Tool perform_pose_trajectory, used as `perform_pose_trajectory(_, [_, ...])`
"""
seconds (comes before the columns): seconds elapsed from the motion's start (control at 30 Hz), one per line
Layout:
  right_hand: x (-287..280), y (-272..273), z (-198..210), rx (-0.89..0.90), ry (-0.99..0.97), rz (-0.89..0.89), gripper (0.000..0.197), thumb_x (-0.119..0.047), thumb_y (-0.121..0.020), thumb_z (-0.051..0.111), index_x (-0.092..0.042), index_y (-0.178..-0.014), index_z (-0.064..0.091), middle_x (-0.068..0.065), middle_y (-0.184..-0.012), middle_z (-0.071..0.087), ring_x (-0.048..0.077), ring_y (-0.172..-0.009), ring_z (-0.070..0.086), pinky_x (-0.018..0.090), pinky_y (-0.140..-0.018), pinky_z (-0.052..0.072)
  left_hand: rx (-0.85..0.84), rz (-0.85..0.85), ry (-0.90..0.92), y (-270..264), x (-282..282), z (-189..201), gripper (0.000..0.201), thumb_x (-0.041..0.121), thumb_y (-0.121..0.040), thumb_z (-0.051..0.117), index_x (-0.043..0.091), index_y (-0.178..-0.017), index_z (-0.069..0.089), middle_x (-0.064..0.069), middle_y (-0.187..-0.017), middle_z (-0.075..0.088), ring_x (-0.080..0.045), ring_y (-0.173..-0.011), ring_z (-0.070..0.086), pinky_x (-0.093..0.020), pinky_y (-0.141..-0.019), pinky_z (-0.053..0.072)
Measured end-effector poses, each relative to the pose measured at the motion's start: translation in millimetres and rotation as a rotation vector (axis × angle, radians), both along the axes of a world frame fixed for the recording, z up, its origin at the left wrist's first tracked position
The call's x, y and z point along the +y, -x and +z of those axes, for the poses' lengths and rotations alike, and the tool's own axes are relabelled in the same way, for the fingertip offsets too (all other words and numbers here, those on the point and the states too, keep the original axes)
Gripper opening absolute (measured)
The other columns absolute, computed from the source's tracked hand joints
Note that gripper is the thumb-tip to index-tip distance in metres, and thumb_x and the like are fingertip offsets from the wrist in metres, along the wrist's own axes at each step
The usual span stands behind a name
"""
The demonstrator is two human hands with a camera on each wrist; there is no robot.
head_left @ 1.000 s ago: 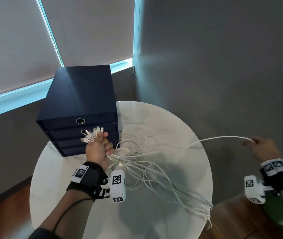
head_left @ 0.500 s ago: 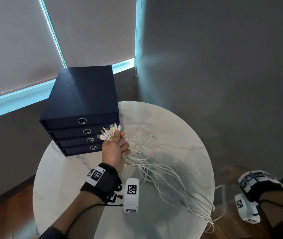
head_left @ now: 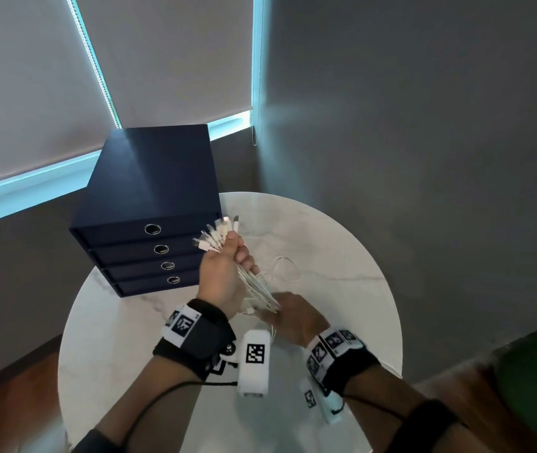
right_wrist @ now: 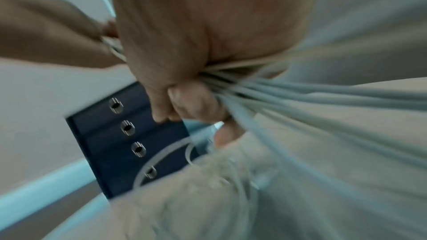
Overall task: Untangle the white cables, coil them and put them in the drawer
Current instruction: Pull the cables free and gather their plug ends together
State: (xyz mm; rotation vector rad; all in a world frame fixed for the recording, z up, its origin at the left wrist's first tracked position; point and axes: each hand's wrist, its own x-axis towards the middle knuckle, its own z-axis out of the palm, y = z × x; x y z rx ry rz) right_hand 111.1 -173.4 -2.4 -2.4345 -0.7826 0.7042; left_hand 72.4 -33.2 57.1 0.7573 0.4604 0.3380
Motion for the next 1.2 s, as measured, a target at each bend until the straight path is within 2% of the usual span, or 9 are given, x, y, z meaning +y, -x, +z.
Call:
perform_pose_trajectory(0.2, [-100, -1, -66, -0.057, 0.325, -0.177, 0.050, -0.058, -0.096, 0.043, -0.014, -0.104, 0.066, 0.012, -0.110, 0.067, 0.029, -0.110, 0.060, 0.034, -0.088, 0.043, -0.035, 0.064, 0.102, 20, 61, 9, 0.036, 0.028, -0.106, 0.039, 0.019, -0.073, 0.049, 0.010, -0.049, 0.029, -0.005, -0.039, 0.024, -0.018, -0.037, 0.023])
perform_pose_trajectory(0.3, [-147, -10, -84, -0.062, 0.375, -0.271, 0.040, -0.063, -0.090, 0.046, -0.029, -0.092, 0.067, -0.002, -0.090, 0.071, 0.023, -0.097, 0.067, 0.031, -0.076, 0.048, -0.001, 0.031, 0.135, 23, 67, 3, 0.036, 0.029, -0.106, 0.039, 0.019, -0.073, 0.048, 0.010, -0.049, 0.028, -0.004, -0.037, 0.023, -0.017, -0.034, 0.021])
perform_pose_trajectory(0.37, [-167, -21, -78, -0.068, 0.350, -0.292, 0.022, -0.053, -0.090, 0.053, -0.038, -0.088, 0.068, -0.004, -0.087, 0.072, 0.022, -0.095, 0.069, 0.030, -0.074, 0.050, 0.053, -0.020, 0.143, 23, 59, -6, 0.035, 0.030, -0.106, 0.040, 0.018, -0.074, 0.047, 0.010, -0.050, 0.028, -0.004, -0.037, 0.022, -0.017, -0.033, 0.021])
perform_pose_trajectory(0.47, [-188, -45, -53, -0.163, 0.377, -0.380, 0.023, -0.039, -0.095, 0.051, -0.028, -0.102, 0.070, 0.005, -0.109, 0.072, 0.030, -0.106, 0.066, 0.035, -0.083, 0.051, 0.155, -0.181, 0.067, 26, 43, -19, 0.031, 0.029, -0.105, 0.044, 0.016, -0.077, 0.049, 0.009, -0.052, 0.030, -0.005, -0.038, 0.023, -0.017, -0.034, 0.020])
perform_pose_trajectory(0.6, [-201, -83, -28, -0.299, 0.355, -0.599, 0.040, -0.058, -0.089, 0.044, -0.030, -0.104, 0.069, 0.010, -0.108, 0.071, 0.036, -0.100, 0.066, 0.040, -0.083, 0.053, 0.286, -0.410, -0.114, 40, 21, -41, 0.031, 0.031, -0.102, 0.050, 0.018, -0.074, 0.049, 0.006, -0.056, 0.024, -0.006, -0.040, 0.019, -0.014, -0.036, 0.017])
perform_pose_trajectory(0.73, [-190, -90, -38, -0.293, 0.295, -0.672, 0.045, -0.054, -0.096, 0.044, -0.018, -0.105, 0.070, 0.017, -0.113, 0.069, 0.040, -0.105, 0.063, 0.043, -0.088, 0.051, 0.355, -0.499, -0.213, 51, 1, -60, 0.037, 0.034, -0.102, 0.051, 0.021, -0.068, 0.042, 0.005, -0.057, 0.021, -0.008, -0.043, 0.015, -0.014, -0.041, 0.014])
perform_pose_trajectory(0.93, [-181, -73, -86, -0.156, 0.511, -0.423, 0.022, -0.027, -0.091, 0.051, -0.031, -0.100, 0.071, 0.005, -0.116, 0.069, 0.031, -0.110, 0.063, 0.036, -0.090, 0.050, 0.364, -0.491, -0.381, 63, 2, -73, 0.048, 0.036, -0.102, 0.051, 0.021, -0.058, 0.038, 0.004, -0.052, 0.030, -0.011, -0.041, 0.023, -0.019, -0.043, 0.021])
perform_pose_trajectory(1.03, [-175, -76, -93, -0.075, 0.725, -0.274, 0.011, -0.035, -0.062, 0.061, -0.036, -0.073, 0.059, 0.000, -0.104, 0.066, 0.027, -0.103, 0.063, 0.035, -0.084, 0.052, 0.372, -0.443, -0.415, 63, 5, -77, 0.049, 0.037, -0.102, 0.051, 0.020, -0.057, 0.040, 0.003, -0.050, 0.033, -0.012, -0.041, 0.025, -0.020, -0.044, 0.022])
perform_pose_trajectory(1.2, [-94, -59, -20, 0.143, 0.384, -0.072, 0.053, -0.025, -0.076, 0.075, -0.030, -0.124, 0.054, -0.007, -0.130, 0.056, 0.016, -0.113, 0.057, 0.029, -0.097, 0.045, 0.381, -0.394, -0.460, 52, -2, -81, 0.047, 0.037, -0.102, 0.051, 0.017, -0.061, 0.040, 0.003, -0.048, 0.034, -0.013, -0.040, 0.025, -0.021, -0.045, 0.020])
